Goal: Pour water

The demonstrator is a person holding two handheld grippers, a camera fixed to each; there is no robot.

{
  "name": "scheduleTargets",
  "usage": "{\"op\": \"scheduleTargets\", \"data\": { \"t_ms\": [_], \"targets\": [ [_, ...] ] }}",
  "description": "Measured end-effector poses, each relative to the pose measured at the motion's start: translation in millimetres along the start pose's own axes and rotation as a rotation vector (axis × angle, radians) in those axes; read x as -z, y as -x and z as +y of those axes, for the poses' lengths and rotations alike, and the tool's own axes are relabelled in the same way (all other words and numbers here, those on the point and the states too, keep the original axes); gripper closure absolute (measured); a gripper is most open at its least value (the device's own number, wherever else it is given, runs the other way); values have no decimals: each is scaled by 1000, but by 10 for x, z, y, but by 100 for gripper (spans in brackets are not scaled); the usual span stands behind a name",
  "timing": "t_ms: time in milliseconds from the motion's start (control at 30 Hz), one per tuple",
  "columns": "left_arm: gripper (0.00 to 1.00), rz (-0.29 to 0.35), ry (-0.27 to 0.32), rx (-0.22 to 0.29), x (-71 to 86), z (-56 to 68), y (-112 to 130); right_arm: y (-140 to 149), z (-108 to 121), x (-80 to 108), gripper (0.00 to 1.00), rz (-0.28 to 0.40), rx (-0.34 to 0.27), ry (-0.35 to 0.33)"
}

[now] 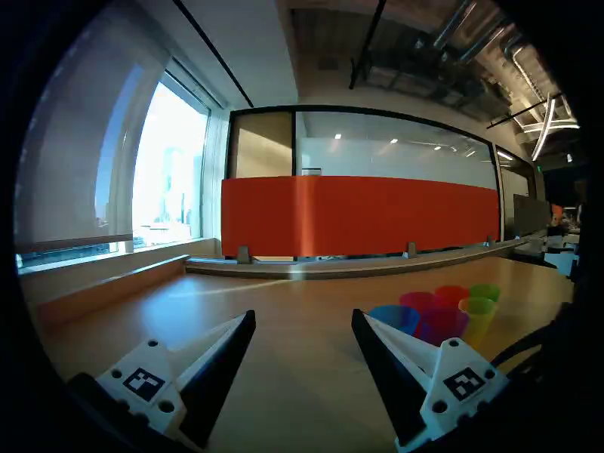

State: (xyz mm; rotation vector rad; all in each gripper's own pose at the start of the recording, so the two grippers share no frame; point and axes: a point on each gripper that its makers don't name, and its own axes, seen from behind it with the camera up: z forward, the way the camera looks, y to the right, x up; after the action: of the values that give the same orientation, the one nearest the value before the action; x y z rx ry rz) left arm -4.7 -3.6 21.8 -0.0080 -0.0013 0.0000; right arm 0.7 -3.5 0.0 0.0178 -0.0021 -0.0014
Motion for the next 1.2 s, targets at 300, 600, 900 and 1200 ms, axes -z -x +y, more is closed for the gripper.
{"op": "scheduleTargets", "data": {
  "t_ms": [300, 600, 900, 1200],
  "targets": [
    [6, -2, 7, -18, -37, 7, -206, -206, -18, -37, 0, -1, 2, -12],
    [6, -33, 54, 7, -127, 119, -467, -444, -132, -105, 0, -24, 11, -56],
    [6, -53, 73, -10, -256, 116, -755, -642, -141, -189, 0, -60, -5, -66],
    [6, -62, 112, -19, -329, 200, -1067, -855, -125, -298, 0, -101, -36, -82]
  ]
}}
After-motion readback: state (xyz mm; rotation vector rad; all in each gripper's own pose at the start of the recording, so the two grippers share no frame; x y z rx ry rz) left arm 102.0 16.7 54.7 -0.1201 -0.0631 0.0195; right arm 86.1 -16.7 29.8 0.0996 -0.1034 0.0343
